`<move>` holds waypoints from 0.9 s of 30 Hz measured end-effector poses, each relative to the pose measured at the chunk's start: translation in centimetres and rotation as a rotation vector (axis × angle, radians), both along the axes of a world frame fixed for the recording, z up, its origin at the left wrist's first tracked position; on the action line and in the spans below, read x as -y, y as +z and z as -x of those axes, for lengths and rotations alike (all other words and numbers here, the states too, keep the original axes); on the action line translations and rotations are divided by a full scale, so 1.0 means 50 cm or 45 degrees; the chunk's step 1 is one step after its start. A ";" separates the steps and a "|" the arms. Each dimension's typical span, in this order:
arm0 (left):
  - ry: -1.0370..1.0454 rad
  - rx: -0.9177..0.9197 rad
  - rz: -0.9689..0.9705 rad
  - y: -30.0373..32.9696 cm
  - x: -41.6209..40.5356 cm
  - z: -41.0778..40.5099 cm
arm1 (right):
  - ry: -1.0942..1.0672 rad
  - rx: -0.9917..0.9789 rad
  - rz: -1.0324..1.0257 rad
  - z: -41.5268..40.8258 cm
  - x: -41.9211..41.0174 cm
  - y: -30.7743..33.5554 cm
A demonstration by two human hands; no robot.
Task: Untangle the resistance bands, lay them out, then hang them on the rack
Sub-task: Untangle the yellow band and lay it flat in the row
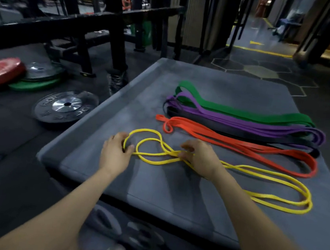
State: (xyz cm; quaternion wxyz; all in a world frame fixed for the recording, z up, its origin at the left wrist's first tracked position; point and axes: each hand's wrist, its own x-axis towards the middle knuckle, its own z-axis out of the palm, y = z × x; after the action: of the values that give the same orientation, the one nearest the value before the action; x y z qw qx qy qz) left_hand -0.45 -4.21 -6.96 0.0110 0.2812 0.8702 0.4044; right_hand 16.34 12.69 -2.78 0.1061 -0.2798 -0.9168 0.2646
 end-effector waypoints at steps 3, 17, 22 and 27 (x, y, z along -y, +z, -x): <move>-0.053 0.187 -0.173 0.006 -0.002 -0.001 | 0.078 0.049 -0.015 0.005 0.003 -0.002; -0.054 0.205 -0.154 0.029 -0.051 -0.022 | -0.031 0.112 -0.399 -0.007 0.005 0.015; 0.033 0.056 0.093 0.039 -0.064 -0.031 | -0.128 0.337 -0.530 -0.047 -0.004 0.026; 0.034 -0.058 0.369 0.057 -0.066 -0.030 | -0.057 0.204 -0.493 -0.043 0.000 0.009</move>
State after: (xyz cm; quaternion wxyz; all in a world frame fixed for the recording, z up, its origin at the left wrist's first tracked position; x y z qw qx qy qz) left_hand 1.07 -0.89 -4.09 0.0262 0.2743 0.9231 0.2683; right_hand 18.50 12.70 -2.35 0.0904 -0.2947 -0.9495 0.0580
